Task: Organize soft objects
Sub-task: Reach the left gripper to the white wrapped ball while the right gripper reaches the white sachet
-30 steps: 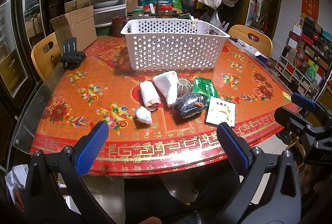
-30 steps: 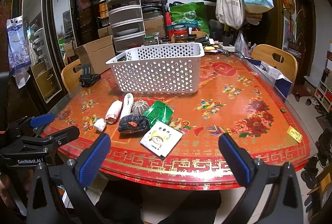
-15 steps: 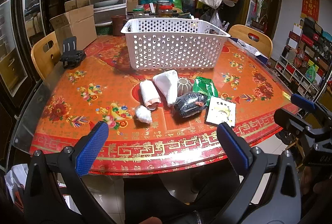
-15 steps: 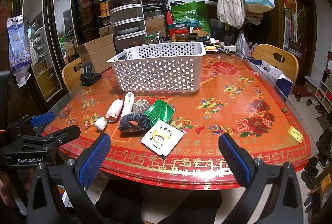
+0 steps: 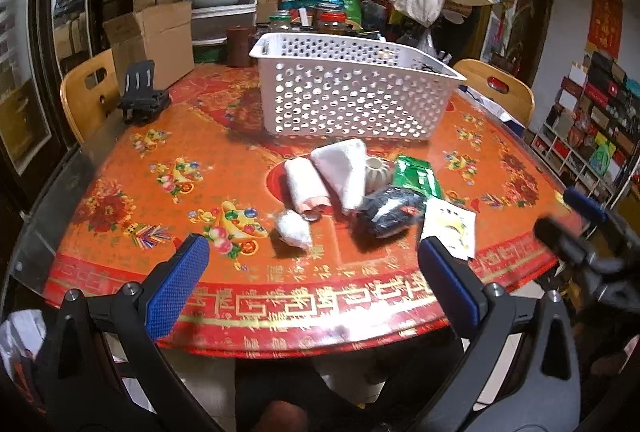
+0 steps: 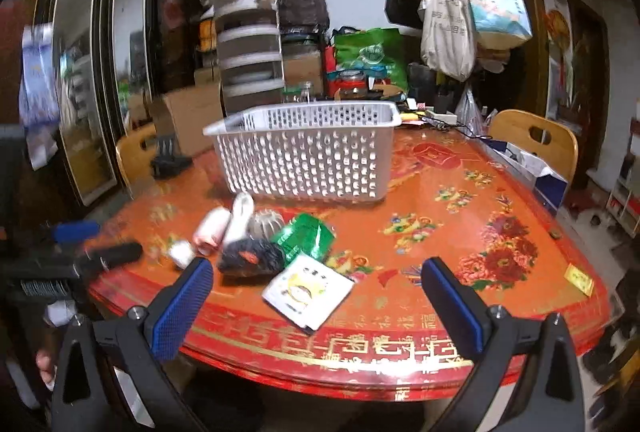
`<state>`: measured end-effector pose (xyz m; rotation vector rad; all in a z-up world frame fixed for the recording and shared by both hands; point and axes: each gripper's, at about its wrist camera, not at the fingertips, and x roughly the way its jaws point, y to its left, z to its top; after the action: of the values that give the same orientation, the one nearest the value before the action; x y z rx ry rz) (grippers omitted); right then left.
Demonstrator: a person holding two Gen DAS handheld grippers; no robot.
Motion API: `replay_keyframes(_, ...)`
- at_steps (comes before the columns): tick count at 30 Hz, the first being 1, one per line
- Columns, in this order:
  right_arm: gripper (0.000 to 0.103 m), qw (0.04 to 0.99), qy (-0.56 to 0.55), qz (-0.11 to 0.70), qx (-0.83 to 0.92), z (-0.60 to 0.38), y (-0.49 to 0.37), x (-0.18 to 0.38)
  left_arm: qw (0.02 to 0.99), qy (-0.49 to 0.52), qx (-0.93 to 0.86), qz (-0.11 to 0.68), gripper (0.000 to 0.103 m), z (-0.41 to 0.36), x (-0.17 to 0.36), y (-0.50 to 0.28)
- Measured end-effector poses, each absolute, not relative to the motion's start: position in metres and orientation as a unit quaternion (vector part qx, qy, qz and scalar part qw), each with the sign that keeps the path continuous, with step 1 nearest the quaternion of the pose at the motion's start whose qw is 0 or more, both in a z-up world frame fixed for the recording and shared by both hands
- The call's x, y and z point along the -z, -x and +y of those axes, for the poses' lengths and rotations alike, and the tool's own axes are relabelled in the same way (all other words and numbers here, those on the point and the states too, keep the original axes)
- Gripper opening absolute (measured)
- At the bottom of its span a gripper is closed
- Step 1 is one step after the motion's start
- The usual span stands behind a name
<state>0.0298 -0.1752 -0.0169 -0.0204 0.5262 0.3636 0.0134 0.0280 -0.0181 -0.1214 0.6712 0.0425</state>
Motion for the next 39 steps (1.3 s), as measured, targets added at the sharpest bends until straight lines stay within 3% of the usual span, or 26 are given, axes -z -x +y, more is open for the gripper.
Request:
replay_keyframes(6,0.103,0.924,-0.013,0.332,-0.187,-0.173,-0.062,0.053,0.925,0.058,-0.017,0.375,0.103,0.046,0.056,-0.040)
replay_keyframes(15,0.103,0.917,0.004,0.351,-0.189,-0.167,-0.084,0.077,0.927,0.060,0.007,0.371,0.102,0.053,0.080,-0.064)
replay_keyframes(32,0.103,0.932,0.056,0.310,-0.181,-0.150,-0.102,0.100,0.936,0.027,-0.004,0.352,0.080,0.044,0.102,-0.092)
replay_keyframes(39,0.103,0.936,0.058,0.290,-0.192,-0.142,-0.103,0.102,0.944,0.029,-0.003,0.330,0.064,0.043,0.103,-0.090)
